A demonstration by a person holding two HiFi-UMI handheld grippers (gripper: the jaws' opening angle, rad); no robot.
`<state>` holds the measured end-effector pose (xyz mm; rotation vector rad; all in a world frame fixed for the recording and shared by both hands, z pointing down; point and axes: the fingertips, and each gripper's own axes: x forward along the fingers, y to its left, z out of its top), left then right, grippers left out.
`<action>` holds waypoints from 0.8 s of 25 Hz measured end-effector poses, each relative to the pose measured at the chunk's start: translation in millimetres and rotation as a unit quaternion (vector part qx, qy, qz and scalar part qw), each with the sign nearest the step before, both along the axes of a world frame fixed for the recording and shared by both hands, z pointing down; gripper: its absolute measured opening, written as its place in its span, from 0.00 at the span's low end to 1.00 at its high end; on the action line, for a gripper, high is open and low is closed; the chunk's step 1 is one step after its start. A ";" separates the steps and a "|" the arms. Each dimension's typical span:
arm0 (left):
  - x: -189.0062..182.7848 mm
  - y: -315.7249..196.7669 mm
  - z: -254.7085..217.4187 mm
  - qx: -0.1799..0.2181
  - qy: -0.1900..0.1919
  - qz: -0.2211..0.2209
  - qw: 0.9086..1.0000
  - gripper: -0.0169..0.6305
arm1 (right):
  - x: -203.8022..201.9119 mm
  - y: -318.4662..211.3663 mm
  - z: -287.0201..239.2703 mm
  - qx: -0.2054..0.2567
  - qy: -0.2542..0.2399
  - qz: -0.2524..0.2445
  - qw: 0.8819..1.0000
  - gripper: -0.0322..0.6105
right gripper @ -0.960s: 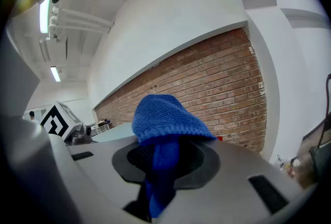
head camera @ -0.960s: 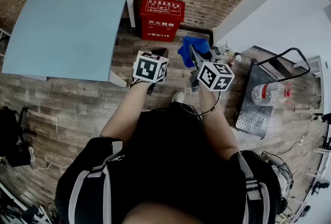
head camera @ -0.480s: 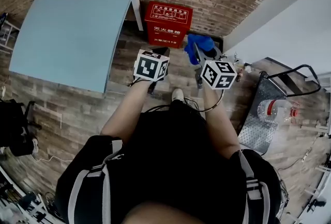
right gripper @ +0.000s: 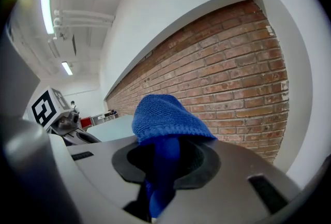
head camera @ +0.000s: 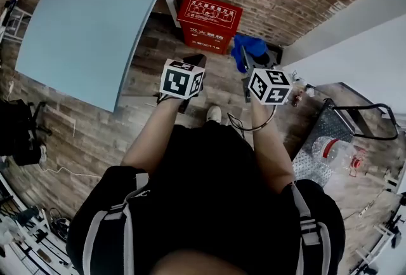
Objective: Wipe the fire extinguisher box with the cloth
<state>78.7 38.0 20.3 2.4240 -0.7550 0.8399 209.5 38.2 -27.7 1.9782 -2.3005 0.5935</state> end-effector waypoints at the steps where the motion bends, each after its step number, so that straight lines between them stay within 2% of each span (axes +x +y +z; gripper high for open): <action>1: 1.7 -0.3 4.0 -0.003 -0.004 -0.006 1.000 0.03 | 4.9 -3.9 7.0 -0.004 -0.001 -0.004 1.000 0.20; 5: 7.0 -5.3 21.4 -0.014 -0.018 -0.010 1.000 0.03 | 28.4 -23.4 27.3 -0.016 -0.003 0.012 1.000 0.20; 10: -3.7 -27.6 51.3 -0.042 -0.021 -0.030 0.998 0.03 | 26.8 -54.7 62.1 -0.052 0.000 0.009 0.999 0.20; 15: 10.0 -58.0 102.0 -0.069 -0.007 -0.010 0.998 0.03 | 25.5 -97.7 115.4 -0.092 0.006 0.006 0.996 0.20; 20: 26.5 -94.3 165.6 -0.080 0.011 0.007 0.997 0.03 | 18.5 -136.8 179.5 -0.106 0.002 0.007 0.994 0.20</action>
